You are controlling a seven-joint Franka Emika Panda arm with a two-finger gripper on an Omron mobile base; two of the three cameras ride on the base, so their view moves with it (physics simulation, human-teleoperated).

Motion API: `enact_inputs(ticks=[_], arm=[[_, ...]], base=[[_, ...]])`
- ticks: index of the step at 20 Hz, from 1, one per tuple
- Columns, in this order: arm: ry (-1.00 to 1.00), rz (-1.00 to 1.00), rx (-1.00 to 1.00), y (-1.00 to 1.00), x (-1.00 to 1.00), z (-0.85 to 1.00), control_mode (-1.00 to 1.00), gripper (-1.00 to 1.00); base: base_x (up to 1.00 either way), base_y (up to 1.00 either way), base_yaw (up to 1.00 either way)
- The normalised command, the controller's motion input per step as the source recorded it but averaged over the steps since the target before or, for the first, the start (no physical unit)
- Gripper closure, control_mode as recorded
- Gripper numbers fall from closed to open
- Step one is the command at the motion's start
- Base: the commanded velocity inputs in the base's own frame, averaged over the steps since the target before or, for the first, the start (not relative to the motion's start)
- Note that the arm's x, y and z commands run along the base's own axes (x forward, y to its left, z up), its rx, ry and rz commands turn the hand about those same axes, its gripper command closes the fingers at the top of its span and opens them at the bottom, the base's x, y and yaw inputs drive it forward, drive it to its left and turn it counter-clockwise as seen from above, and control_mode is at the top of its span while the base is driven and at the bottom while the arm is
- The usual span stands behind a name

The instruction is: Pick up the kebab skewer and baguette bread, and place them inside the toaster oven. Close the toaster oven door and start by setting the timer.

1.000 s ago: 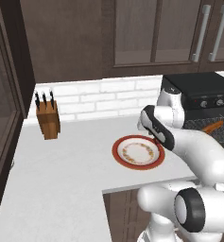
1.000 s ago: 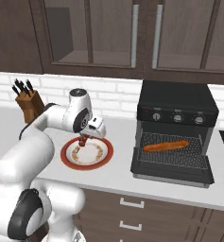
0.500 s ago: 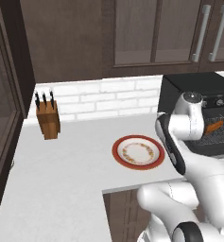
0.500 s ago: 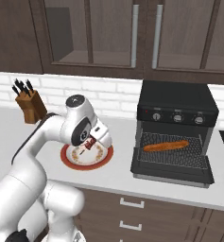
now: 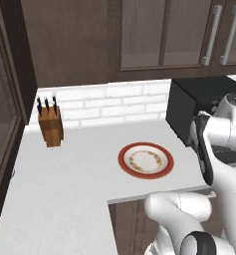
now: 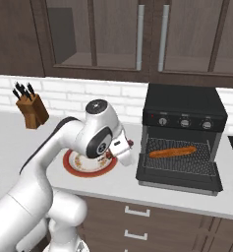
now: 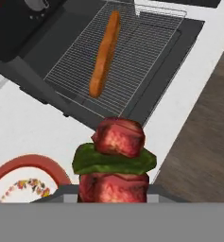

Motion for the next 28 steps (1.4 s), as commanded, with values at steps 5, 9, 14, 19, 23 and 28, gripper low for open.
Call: enact_inputs(ticks=[5, 9, 14, 19, 23, 28], arm=[[-0.01, -0.25, 0.06, -0.86, -0.11, 0.1, -1.0, 1.0], [-0.03, -0.19, 0.08, -0.89, 0.0, 0.0, -1.0, 1.0], [0.0, -0.08, 0.08, -0.81, 0.05, 0.0, -1.0, 1.0], [0.0, -0.01, 0.04, -0.57, 0.39, 0.0, -1.0, 1.0], [0.0, 0.0, 0.04, -0.53, 0.43, 0.0, -1.0, 1.0], [0.07, 0.0, 0.05, -0.44, 0.25, -0.02, -1.0, 1.0]], base=[[0.0, 0.0, 0.0], [0.0, 0.0, 0.0], [0.0, 0.0, 0.0], [0.0, 0.0, 0.0], [0.0, 0.0, 0.0], [0.0, 0.0, 0.0]])
